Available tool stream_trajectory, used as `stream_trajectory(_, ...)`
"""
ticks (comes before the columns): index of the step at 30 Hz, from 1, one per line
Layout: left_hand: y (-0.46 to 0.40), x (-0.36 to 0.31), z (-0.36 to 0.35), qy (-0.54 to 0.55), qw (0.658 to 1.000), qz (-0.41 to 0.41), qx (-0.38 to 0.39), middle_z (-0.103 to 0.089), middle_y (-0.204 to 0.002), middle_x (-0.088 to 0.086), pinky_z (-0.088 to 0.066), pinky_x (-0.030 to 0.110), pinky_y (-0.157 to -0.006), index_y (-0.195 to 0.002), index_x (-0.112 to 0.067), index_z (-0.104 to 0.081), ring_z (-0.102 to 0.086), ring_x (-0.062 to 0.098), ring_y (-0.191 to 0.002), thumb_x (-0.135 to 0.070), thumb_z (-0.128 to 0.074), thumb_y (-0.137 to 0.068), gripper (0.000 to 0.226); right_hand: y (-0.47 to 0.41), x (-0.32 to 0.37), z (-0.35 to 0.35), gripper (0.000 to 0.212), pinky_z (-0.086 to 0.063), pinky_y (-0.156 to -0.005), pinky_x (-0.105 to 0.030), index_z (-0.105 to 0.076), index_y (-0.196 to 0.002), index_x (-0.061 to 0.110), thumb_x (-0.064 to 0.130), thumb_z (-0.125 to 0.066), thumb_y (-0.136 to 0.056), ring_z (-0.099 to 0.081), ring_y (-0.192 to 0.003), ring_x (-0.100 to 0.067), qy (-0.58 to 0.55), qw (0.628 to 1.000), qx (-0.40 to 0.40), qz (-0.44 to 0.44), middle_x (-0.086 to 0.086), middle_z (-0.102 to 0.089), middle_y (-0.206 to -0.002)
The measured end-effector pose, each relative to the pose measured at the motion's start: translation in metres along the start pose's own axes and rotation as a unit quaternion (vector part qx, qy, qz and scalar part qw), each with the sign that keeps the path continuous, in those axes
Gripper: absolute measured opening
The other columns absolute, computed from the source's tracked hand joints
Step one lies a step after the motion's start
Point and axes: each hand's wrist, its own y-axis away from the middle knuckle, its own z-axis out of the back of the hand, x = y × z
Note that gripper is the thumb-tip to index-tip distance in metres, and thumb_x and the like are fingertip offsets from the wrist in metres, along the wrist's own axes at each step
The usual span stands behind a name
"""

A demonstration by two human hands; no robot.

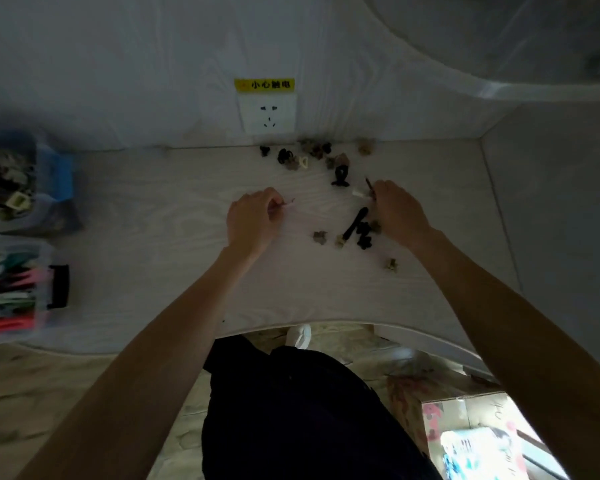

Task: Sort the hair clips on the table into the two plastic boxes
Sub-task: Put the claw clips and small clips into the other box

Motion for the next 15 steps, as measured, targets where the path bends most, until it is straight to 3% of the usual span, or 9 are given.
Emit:
stream_trajectory(2,0.001,0.001,0.000,0.021,0.999,0.022,-0.016,-0.071,-0.094,-0.003,-0.046,0.027,-0.074,-0.094,-0.023,-0.064,-0.064,0.017,-0.086,-0.029,-0.058,-0.088,0.010,-0.012,0.000,0.012,0.020,-0.033,-0.060,-0.033,-0.051,-0.105,0.001,0.013,-0.037,-0.098,-0.050,-0.075,-0.026,-0.001,0.998,-0.068,0.003,-0.023,-0.058,-0.095)
stream_trajectory(4,0.002,0.000,0.000,0.041,0.998,0.047,-0.023,-0.071,-0.095,-0.003,-0.040,0.021,-0.070,-0.095,-0.022,-0.065,-0.064,0.015,-0.086,-0.028,-0.059,-0.088,0.012,-0.034,-0.001,0.022,0.026,-0.036,-0.064,-0.033,-0.051,-0.114,0.002,0.016,-0.035,-0.100,-0.053,-0.082,-0.029,-0.019,0.994,-0.104,0.008,-0.023,-0.059,-0.099)
stream_trajectory(6,0.002,0.001,0.001,0.050,0.997,0.059,-0.023,-0.071,-0.095,-0.004,-0.039,0.020,-0.069,-0.096,-0.023,-0.066,-0.064,0.014,-0.086,-0.029,-0.059,-0.087,0.013,-0.060,-0.003,0.023,0.030,-0.040,-0.077,-0.035,-0.049,-0.123,0.003,0.017,-0.036,-0.100,-0.053,-0.100,-0.032,-0.044,0.995,-0.086,0.022,-0.023,-0.057,-0.113)
stream_trajectory(8,0.004,0.001,0.005,0.045,0.997,0.057,-0.030,-0.071,-0.095,-0.003,-0.041,0.021,-0.071,-0.095,-0.022,-0.066,-0.064,0.016,-0.087,-0.030,-0.060,-0.087,0.013,-0.078,-0.005,0.018,0.031,-0.039,-0.080,-0.034,-0.046,-0.125,0.002,0.016,-0.038,-0.099,-0.050,-0.108,-0.033,-0.044,0.998,-0.039,0.029,-0.023,-0.053,-0.120)
stream_trajectory(11,0.009,-0.013,0.007,0.025,0.999,-0.003,-0.024,-0.071,-0.095,-0.001,-0.048,0.031,-0.076,-0.097,-0.019,-0.064,-0.064,0.018,-0.086,-0.027,-0.057,-0.089,0.013,-0.084,-0.003,0.012,0.029,-0.039,-0.081,-0.036,-0.047,-0.124,0.002,0.015,-0.040,-0.098,-0.046,-0.110,-0.034,-0.035,0.999,-0.030,0.023,-0.022,-0.051,-0.122)
stream_trajectory(15,0.009,-0.061,-0.008,0.027,0.995,-0.083,0.039,-0.067,-0.096,0.002,-0.049,0.033,-0.070,-0.101,-0.015,-0.060,-0.062,0.019,-0.084,-0.024,-0.053,-0.092,0.014,-0.071,0.002,0.010,0.028,-0.041,-0.076,-0.037,-0.049,-0.121,0.005,0.018,-0.042,-0.097,-0.050,-0.104,-0.035,-0.025,0.999,-0.041,0.014,-0.022,-0.054,-0.116)
